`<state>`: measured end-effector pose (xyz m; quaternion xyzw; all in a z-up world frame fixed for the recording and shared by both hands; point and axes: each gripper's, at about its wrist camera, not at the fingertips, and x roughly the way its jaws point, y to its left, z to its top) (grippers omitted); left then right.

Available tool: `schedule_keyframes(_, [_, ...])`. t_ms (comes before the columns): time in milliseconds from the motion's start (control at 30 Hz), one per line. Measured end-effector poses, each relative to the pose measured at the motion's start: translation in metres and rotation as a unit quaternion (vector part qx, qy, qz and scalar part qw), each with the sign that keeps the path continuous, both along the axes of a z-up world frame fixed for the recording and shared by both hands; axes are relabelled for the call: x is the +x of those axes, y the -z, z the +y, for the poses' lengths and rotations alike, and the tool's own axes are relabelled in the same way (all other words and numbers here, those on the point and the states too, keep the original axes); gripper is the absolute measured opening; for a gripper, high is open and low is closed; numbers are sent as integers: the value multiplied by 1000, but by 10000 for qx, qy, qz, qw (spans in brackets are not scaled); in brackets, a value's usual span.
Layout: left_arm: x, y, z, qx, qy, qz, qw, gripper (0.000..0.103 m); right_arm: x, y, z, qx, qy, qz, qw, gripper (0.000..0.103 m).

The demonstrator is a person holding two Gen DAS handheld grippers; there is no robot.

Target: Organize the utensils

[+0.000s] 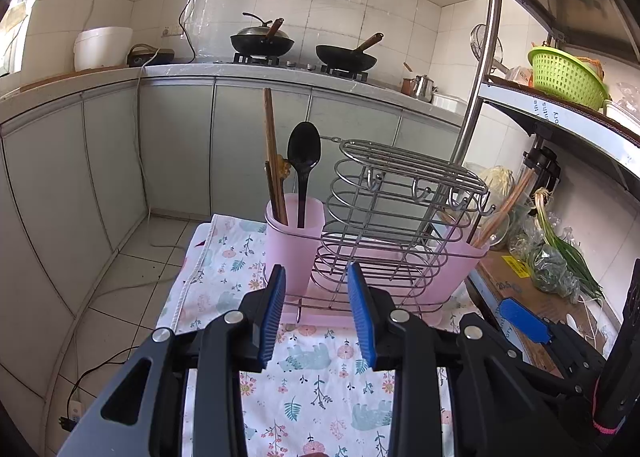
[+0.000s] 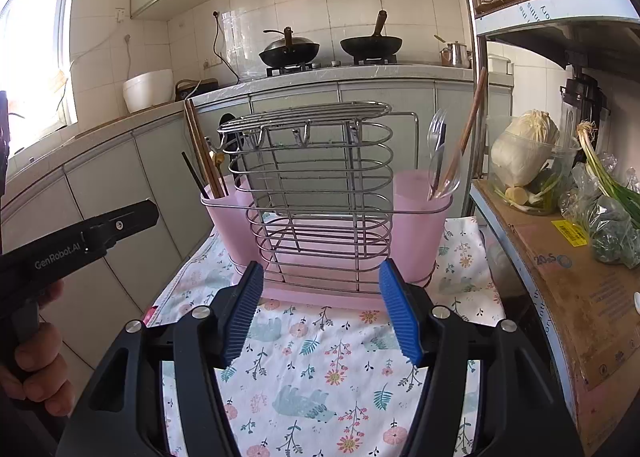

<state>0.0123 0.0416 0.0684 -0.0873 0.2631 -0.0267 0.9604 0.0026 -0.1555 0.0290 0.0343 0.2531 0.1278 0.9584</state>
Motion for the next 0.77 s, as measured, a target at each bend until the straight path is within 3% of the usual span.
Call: schedule_keyframes(767, [14, 15, -2, 23, 28, 236, 9997, 31, 8, 10, -4, -17, -7, 158, 9999, 61])
